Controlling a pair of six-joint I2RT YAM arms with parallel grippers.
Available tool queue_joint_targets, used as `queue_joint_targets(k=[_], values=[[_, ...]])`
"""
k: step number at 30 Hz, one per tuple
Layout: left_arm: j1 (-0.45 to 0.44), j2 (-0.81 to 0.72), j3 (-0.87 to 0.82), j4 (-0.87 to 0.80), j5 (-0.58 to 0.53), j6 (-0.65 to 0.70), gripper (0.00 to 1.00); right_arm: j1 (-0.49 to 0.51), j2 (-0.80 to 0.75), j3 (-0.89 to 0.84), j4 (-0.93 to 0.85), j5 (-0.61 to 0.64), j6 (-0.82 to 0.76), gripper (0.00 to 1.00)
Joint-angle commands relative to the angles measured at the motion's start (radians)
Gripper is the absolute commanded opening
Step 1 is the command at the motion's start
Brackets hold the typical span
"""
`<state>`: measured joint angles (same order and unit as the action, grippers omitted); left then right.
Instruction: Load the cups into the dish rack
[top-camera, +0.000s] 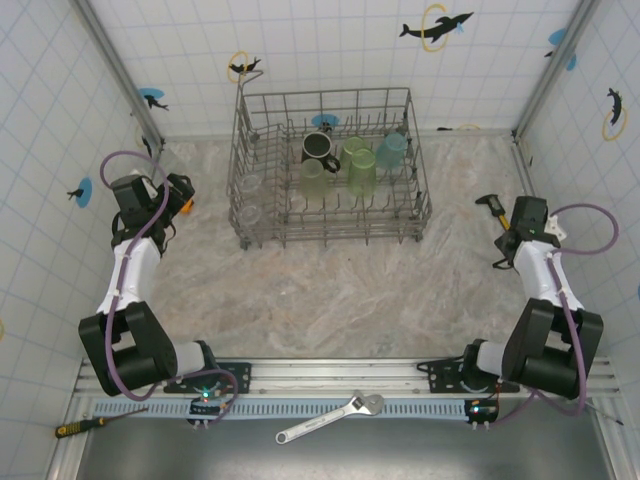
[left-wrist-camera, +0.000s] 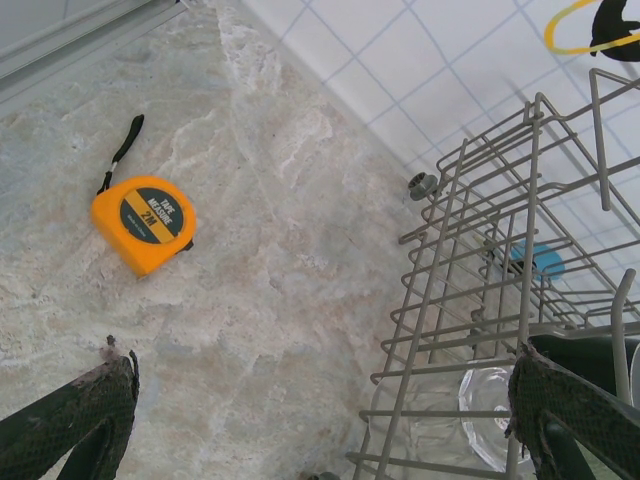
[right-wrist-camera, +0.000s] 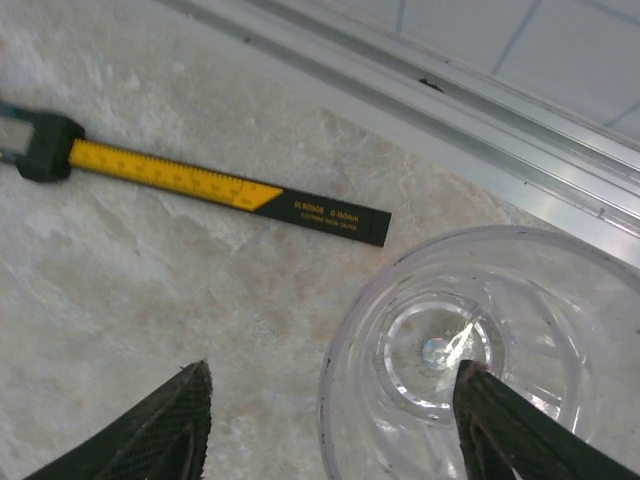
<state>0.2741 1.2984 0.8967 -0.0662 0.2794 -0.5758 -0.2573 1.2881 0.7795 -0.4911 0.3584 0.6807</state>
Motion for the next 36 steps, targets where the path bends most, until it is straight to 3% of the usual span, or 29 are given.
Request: queue_joint_targets(k=[1,5,12,15,23,30,36], values=[[-0.004,-0.016,0.015,-0.002,0.007,0.004,0.98,-0.007,0.031,0.007,-0.003,-0.014,0.009,0.62],[-0.004,-0.022,0.016,-0.003,0.008,0.006,0.98,-0.007,0.09,0.019,-0.015,-0.027,0.009,0.55],[-0.003,-0.026,0.019,-0.011,-0.014,0.017,0.98,-0.007,0.144,0.022,-0.017,-0.112,-0.013,0.13],[-0.004,-0.029,0.021,-0.011,-0.012,0.017,0.98,0.0,0.131,0.018,-0.027,-0.122,-0.01,0.0],[-0.005,-0.038,0.021,-0.013,-0.021,0.021,0.98,0.067,0.04,0.025,-0.064,-0.138,0.003,0.0],[-0.004,-0.022,0.057,-0.039,-0.043,0.036,0.98,0.135,-0.044,0.038,0.021,-0.265,-0.026,0.0],[-0.003,0.012,0.119,-0.103,0.052,-0.009,0.98,0.203,-0.043,0.13,0.048,-0.312,-0.054,0.0]])
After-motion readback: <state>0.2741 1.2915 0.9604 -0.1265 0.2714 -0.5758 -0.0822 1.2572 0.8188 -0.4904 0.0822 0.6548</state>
